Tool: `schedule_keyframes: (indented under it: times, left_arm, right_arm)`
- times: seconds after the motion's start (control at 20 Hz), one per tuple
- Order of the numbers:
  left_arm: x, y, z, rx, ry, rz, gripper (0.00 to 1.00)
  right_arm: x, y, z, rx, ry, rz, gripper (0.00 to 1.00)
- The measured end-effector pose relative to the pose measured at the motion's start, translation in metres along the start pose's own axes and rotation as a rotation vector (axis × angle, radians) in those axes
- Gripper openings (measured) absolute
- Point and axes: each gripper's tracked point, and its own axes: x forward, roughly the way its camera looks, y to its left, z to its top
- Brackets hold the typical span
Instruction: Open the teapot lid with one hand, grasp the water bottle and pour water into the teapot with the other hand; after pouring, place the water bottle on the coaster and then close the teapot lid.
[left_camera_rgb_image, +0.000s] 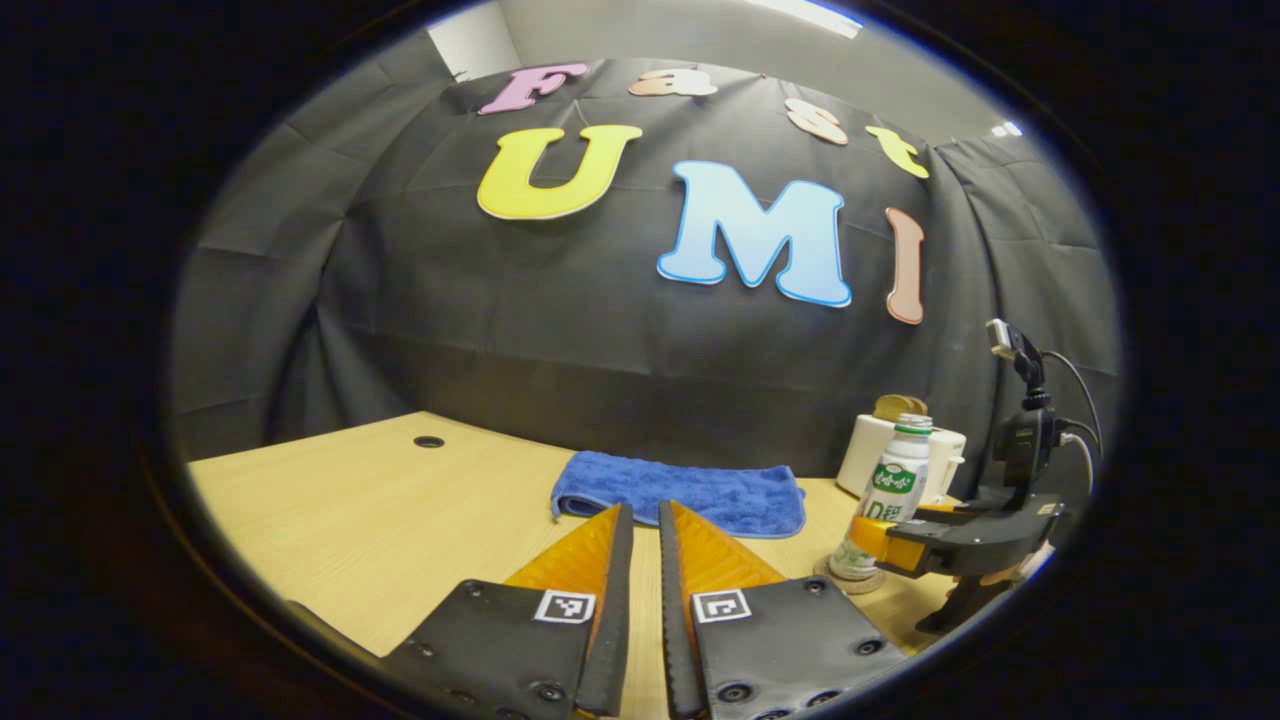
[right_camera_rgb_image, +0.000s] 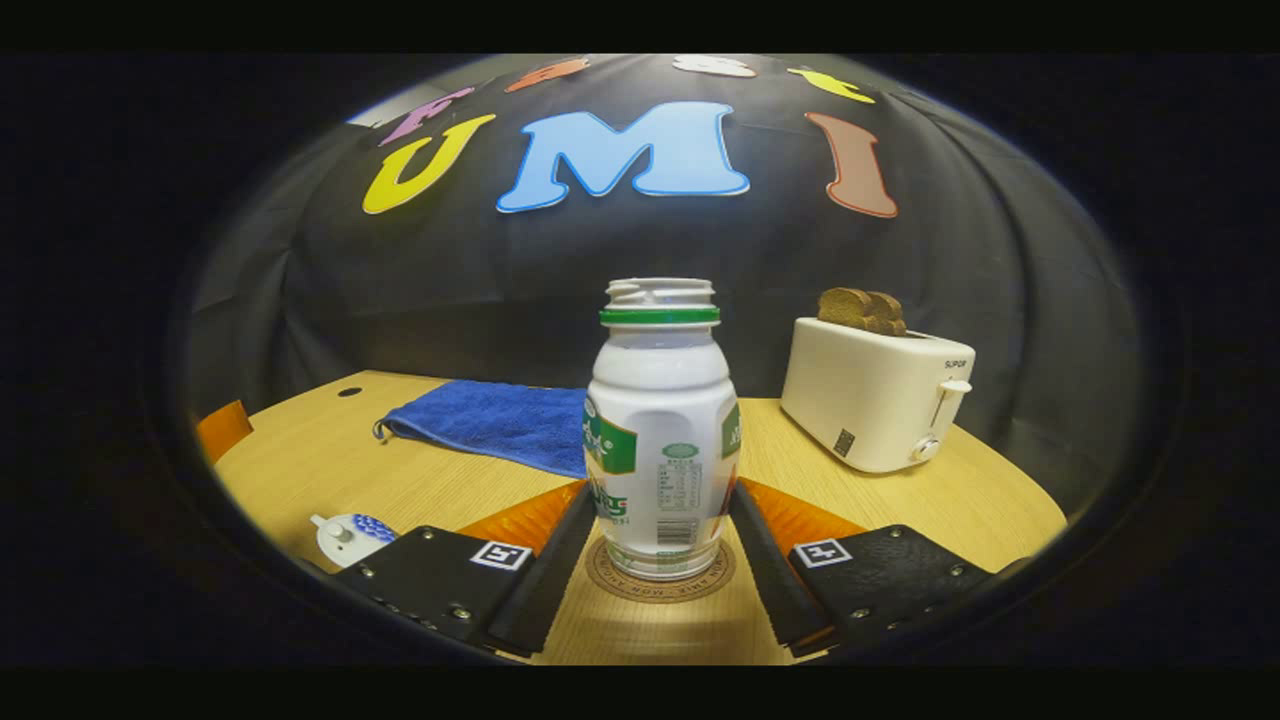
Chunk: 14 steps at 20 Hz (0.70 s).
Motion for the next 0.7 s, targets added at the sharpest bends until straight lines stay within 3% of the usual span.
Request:
schedule_keyframes:
  times: [0.7]
  left_arm:
    - [0.003, 0.0, -0.006, -0.001, 0.025, -0.006, 0.24]
  right_arm:
    - [-0.02, -0.002, 0.014, -0.026, -0.069, 0.009, 0.84]
